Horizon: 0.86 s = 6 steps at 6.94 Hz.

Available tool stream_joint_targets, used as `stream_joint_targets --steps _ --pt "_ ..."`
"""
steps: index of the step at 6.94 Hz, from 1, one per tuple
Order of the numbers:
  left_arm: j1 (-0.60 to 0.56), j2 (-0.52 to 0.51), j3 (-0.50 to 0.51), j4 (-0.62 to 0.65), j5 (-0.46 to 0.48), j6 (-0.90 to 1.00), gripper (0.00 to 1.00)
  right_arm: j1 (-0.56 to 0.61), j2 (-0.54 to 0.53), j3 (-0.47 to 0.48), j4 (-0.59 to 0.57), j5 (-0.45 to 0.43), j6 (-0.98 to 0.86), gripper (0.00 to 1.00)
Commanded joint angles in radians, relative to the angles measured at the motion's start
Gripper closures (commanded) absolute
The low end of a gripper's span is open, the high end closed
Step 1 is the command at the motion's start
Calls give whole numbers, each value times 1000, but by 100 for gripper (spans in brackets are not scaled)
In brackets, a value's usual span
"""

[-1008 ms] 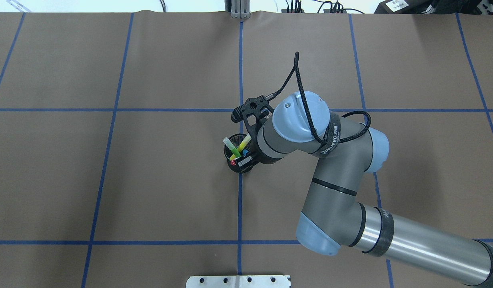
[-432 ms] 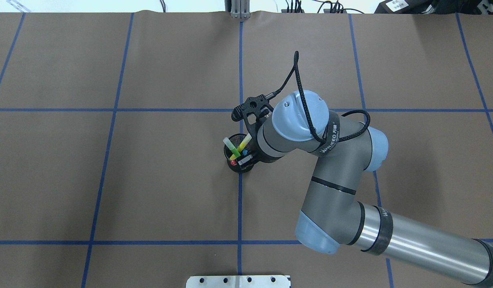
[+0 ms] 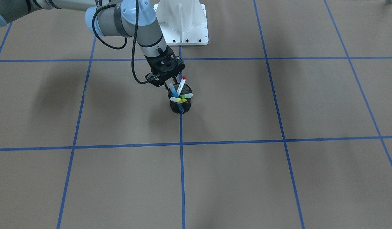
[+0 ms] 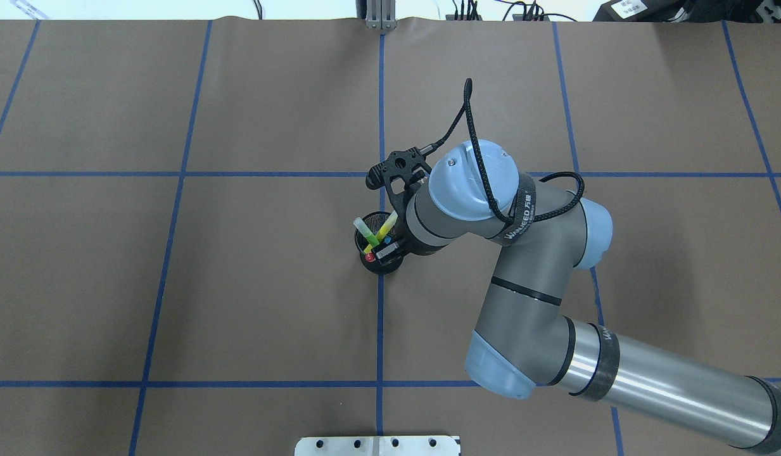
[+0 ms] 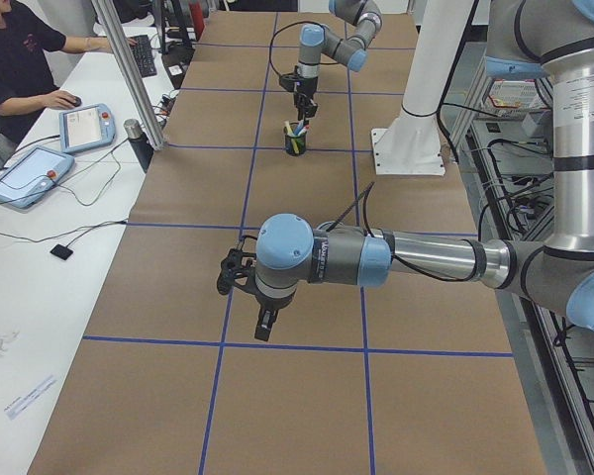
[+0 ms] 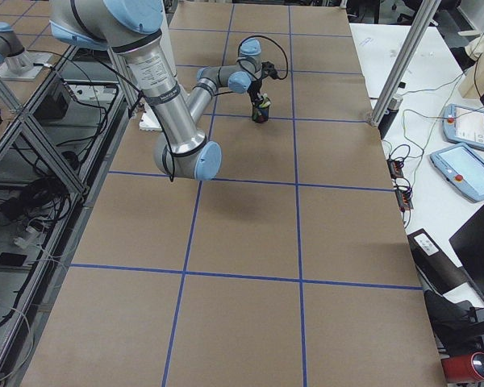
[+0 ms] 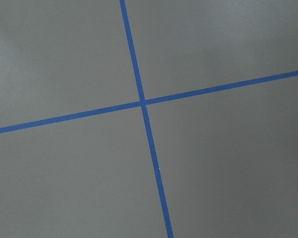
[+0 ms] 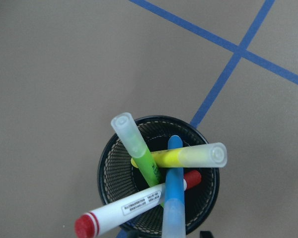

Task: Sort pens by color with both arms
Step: 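Lower the right gripper and grasp the blue marker in the cup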

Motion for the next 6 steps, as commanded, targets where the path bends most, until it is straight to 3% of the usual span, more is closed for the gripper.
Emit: stream_joint_targets --steps 1,5,6 --pt "1 0 0 0 0 0 1 0 2 -2 0 0 1 61" --pt "1 0 -2 0 0 0 1 0 2 -13 0 0 1 69" --pt "-1 0 -2 0 0 0 1 0 2 -13 0 0 13 75"
